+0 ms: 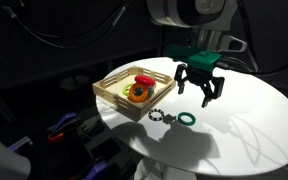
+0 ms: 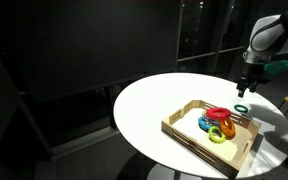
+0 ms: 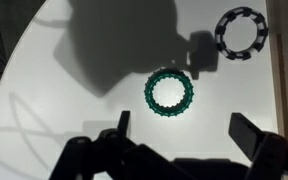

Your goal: Put the green ring in the box.

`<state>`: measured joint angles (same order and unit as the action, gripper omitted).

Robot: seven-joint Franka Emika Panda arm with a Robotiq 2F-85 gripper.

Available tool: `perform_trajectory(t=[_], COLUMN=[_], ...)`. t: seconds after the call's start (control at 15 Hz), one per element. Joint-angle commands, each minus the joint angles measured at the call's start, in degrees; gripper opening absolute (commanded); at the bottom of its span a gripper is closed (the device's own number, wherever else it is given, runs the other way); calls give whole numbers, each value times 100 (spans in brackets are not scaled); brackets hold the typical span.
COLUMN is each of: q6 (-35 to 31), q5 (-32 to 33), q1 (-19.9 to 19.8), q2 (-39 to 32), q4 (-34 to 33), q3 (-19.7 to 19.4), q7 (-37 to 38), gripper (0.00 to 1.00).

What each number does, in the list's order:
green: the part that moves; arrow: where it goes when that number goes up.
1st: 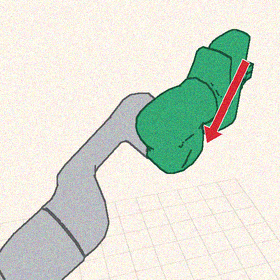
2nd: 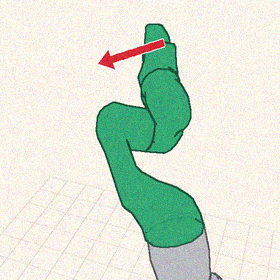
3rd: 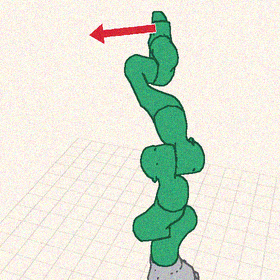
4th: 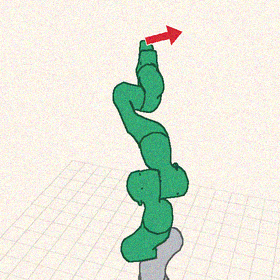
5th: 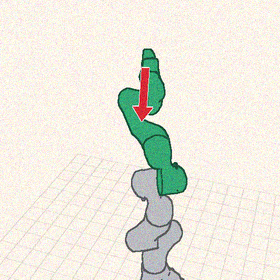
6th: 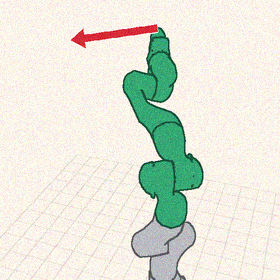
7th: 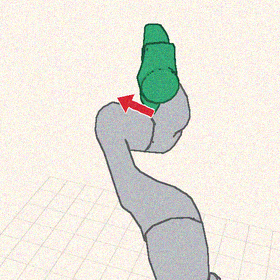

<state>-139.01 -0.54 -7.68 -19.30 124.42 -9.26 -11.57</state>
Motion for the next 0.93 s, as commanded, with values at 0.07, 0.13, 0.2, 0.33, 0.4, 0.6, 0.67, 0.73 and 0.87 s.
perform_trajectory(t=[0.07,0.13,0.2,0.33,0.4,0.6,0.67,0.73,0.87], q6=[-154,-185,-210,-262,-300,-386,-417,-438,-476], q5=[-53,-50,-42,-46,-68,-136,-172,-209,-297], q1=[-126,-133,-139,-156,-179,-262,-295,-329,-386], q2=[-420,-482,-536,-621,-661,-769,-795,-817,-864], q4=[-218,-235,-251,-275,-278,-292,-293,-294,-304], q3=[130,131,128,126,136,179,201,225,276], q7=[262,290,308,353,349,305,290,275,248], gripper=[100,100,100,100,100,100,100,100,100])
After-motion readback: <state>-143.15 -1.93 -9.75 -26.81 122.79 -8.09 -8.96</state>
